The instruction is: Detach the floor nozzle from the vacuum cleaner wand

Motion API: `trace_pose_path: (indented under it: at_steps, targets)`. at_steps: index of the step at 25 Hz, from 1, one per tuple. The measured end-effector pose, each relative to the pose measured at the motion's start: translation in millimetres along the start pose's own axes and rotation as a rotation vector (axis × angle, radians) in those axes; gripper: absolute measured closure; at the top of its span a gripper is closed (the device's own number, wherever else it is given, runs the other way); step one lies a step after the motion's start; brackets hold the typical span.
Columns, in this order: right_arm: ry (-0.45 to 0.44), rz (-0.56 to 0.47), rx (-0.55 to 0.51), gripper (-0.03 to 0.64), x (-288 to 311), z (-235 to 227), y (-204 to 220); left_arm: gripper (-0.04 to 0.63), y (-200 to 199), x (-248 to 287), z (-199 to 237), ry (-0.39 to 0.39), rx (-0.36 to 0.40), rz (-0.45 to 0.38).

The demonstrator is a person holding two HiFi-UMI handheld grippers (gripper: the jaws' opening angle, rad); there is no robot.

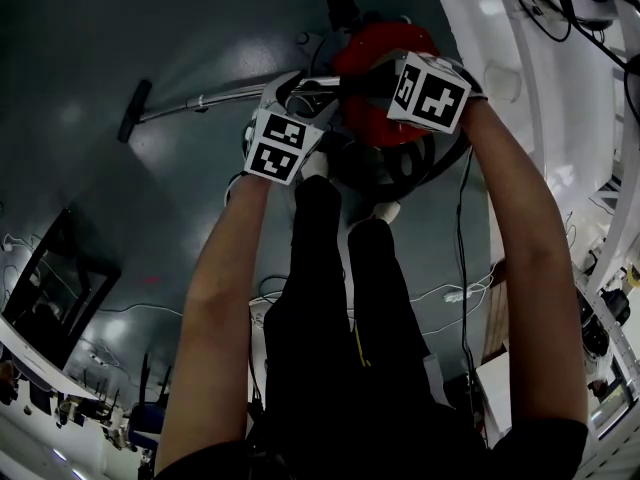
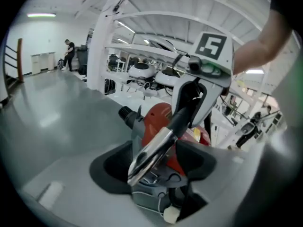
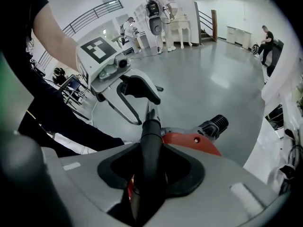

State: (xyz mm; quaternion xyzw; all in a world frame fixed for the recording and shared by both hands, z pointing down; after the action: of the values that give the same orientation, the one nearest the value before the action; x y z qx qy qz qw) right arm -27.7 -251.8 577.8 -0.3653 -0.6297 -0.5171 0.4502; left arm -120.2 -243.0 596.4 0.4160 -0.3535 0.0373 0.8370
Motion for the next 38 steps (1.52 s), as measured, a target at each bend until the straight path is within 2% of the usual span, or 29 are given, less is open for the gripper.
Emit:
trace_pose_path:
  at_steps: [5,8,10,11,13,20,23,32,38]
  targets:
    - [-0.006,0.001,-0.002,0.465,-9,3,2,0.314,-8,9,-6,0.168,0.110,0.073]
    - [-0.012,-0.010,-0.004,0.465,-14,8,-1,0.316,-11,7,-19,0.318,0.221,0.120]
    - [-0.012,-0.022,-0.005,0.465,-17,11,-4,0.310,-11,8,-26,0.382,0.294,0.180]
    - [-0.011,-0.026,-0.005,0.465,-18,13,-4,0.315,-10,9,-26,0.381,0.322,0.209]
    - [-0.010,-0.032,-0.007,0.464,-20,16,-4,0.389,-10,10,-24,0.361,0.359,0.243]
    - [-0.024,-0.051,0.010,0.465,-28,26,-1,0.424,-9,6,-35,0.447,0.462,0.286]
    - [-0.009,-0.071,0.021,0.465,-30,27,-2,0.430,-9,4,-36,0.466,0.491,0.279]
    - [-0.004,-0.068,0.029,0.466,-35,33,1,0.428,-8,1,-40,0.488,0.468,0.286]
    - [-0.009,-0.070,0.042,0.466,-44,31,13,0.426,-14,7,-49,0.481,0.454,0.218]
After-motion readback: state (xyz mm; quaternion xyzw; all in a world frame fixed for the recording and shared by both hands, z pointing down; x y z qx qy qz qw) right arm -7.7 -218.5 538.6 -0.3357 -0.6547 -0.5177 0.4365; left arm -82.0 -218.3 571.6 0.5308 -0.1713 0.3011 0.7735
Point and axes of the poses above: the fingertips, and each gripper's own axes: x forward along the fingers, z to its left, y out of its underside, the point moved 3 cm from there along -x, backward along the fingers, and after that the axes turned 12 degrees about y, right-handed, at the moved point
